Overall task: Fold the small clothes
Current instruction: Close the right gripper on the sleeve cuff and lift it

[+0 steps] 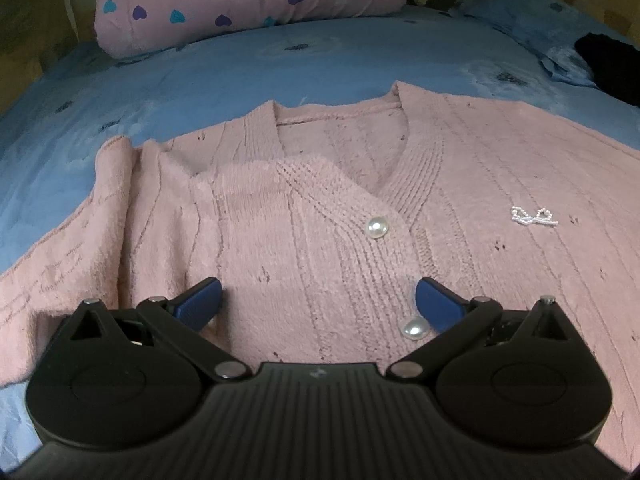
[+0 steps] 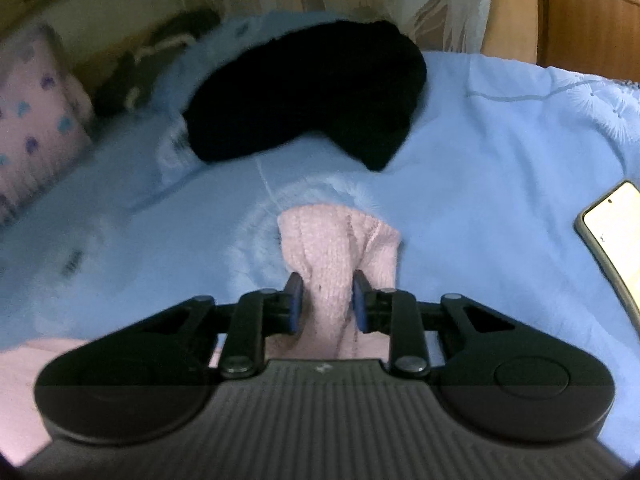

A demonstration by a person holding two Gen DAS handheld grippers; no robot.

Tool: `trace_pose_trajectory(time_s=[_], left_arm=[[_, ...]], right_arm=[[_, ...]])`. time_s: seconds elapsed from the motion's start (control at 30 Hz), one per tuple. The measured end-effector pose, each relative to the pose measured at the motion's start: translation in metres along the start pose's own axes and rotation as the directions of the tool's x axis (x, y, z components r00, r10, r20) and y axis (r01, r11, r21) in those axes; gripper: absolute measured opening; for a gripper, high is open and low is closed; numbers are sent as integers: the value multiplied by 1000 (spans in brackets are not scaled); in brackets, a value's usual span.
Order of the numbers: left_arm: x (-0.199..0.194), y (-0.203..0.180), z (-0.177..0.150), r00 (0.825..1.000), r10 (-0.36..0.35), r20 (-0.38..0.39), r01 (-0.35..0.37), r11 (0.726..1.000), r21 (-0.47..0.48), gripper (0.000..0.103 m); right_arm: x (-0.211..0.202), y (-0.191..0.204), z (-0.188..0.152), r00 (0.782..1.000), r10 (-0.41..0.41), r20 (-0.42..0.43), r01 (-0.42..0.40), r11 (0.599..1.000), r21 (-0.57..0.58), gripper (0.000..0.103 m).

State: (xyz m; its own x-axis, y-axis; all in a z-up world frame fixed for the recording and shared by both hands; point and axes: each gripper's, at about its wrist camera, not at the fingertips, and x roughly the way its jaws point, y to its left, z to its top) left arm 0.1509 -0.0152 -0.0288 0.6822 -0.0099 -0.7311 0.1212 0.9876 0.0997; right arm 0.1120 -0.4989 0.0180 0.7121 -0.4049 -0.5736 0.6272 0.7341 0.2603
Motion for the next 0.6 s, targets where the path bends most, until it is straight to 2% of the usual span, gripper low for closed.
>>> trace_pose_trajectory(time_s=[0.17, 0.33, 0.6], left_arm=[[-12, 0, 3, 1000, 21, 23, -22, 999, 48, 103], [-31, 8, 7, 998, 24, 61, -27, 998, 53, 103], [-51, 45, 10, 995, 73, 63, -76, 996, 39, 103]], right_arm=[[-30, 12, 5, 993, 100, 69, -101, 995, 4, 29], [-65, 39, 11, 968, 206, 144, -204, 978, -35, 29], [-110, 103, 13, 898, 393, 199, -375, 919, -125, 28]])
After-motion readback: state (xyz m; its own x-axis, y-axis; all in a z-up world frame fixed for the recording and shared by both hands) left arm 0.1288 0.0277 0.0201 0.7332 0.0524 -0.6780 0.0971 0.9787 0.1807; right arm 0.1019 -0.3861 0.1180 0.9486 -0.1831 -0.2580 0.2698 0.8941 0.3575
